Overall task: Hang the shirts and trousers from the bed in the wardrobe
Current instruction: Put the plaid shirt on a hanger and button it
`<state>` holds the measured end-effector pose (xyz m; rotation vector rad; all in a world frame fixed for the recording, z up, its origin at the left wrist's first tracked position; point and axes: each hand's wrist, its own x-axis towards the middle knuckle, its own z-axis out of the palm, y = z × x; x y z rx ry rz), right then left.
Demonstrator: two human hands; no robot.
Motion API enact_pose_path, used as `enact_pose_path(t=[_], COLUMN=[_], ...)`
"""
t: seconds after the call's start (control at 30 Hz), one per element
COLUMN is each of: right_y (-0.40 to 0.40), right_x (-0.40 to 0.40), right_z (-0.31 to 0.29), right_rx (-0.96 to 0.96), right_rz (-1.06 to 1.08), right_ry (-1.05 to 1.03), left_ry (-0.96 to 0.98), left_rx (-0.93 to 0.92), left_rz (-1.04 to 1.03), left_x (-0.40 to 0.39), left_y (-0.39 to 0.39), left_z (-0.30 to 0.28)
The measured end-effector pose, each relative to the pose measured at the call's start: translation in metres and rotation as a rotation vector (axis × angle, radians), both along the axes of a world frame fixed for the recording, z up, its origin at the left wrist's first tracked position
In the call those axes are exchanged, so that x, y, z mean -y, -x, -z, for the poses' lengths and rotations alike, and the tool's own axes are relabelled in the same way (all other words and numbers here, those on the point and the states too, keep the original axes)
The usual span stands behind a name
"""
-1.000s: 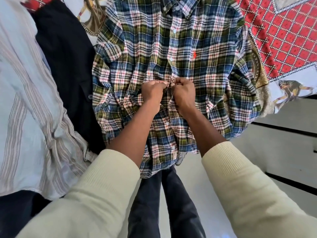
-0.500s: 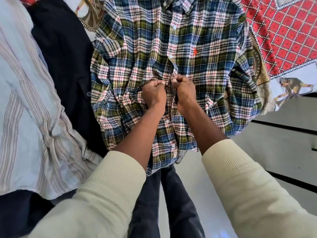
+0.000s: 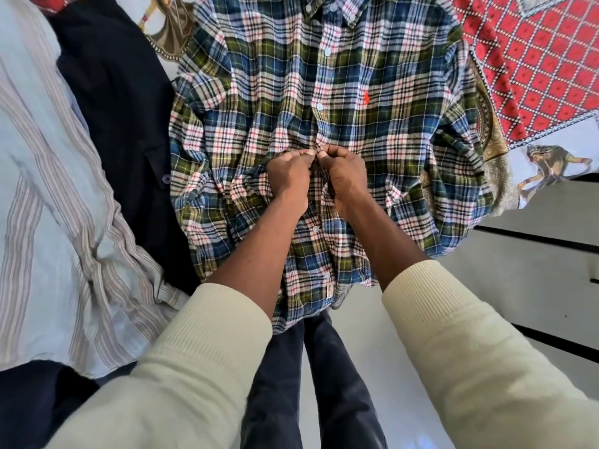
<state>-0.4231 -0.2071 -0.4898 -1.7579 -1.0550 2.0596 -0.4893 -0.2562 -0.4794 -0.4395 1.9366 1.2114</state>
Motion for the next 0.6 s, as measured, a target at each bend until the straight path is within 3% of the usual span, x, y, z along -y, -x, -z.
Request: enact_pose_path(t=[0.23,0.43,0.6], right_y=[-0.002,0.0,0.001], right_x=[-0.009,-0.003,0.002], right_z=[-0.006,0.001,0.005], right_rx=[0.101,0.102,0.223], right_rz=[-0.05,-0.175,-0.366], right_ry=[-0.026,-0.2,-0.488], left_ry=[0.013,0.028,0.025], left_rx=[0.072,0.071,0.095], left_rz=[0.015,0.099,0.118], left_x=[0.002,0.005,0.004], left_y=[0.011,0.019,0.026], left_z=[0.001,0.006,0.011])
